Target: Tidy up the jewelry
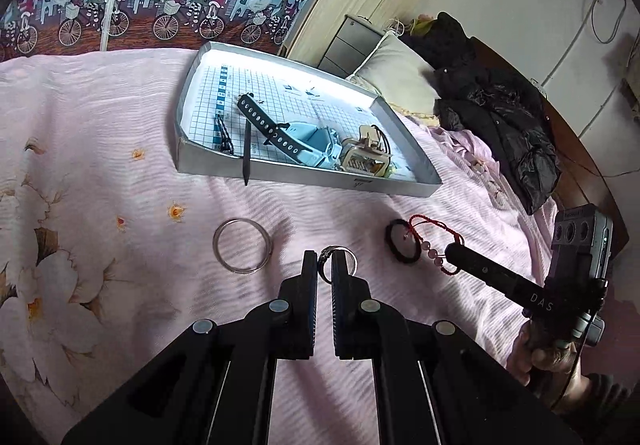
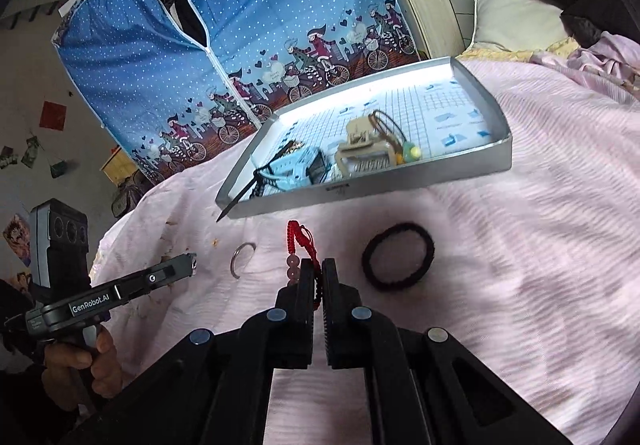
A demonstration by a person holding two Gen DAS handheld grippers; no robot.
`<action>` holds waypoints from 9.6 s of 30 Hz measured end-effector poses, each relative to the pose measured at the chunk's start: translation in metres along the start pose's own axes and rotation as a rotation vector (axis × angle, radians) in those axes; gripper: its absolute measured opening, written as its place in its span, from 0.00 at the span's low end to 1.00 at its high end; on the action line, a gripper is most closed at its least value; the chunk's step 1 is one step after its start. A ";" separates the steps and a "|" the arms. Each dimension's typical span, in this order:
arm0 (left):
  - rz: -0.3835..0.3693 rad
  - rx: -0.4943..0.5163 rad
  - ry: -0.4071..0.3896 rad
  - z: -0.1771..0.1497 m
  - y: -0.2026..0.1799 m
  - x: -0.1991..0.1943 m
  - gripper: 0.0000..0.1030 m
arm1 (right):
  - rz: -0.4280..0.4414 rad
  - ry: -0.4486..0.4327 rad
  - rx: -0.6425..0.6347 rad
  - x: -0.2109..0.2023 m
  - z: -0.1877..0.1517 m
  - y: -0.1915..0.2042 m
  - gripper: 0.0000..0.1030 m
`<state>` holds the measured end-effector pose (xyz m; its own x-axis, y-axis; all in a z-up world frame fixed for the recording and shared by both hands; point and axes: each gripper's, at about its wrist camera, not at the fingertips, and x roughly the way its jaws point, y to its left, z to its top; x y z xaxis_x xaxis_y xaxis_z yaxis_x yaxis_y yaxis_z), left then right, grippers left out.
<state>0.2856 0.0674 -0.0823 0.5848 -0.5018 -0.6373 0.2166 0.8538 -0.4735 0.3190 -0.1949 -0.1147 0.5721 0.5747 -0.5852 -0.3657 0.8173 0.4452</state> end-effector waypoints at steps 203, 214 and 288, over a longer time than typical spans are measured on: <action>0.078 0.149 -0.060 0.042 -0.014 0.011 0.02 | -0.084 -0.003 -0.031 0.015 0.028 0.012 0.06; 0.132 0.043 0.030 0.125 -0.003 0.099 0.02 | -0.243 0.032 -0.045 0.066 0.101 -0.021 0.06; 0.276 0.235 -0.377 0.069 -0.067 -0.024 0.98 | -0.341 -0.358 -0.165 -0.058 0.067 0.009 1.00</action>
<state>0.3109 0.0319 0.0068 0.8765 -0.2053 -0.4354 0.1584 0.9771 -0.1418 0.3315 -0.2241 -0.0314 0.8837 0.2482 -0.3968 -0.2088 0.9678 0.1404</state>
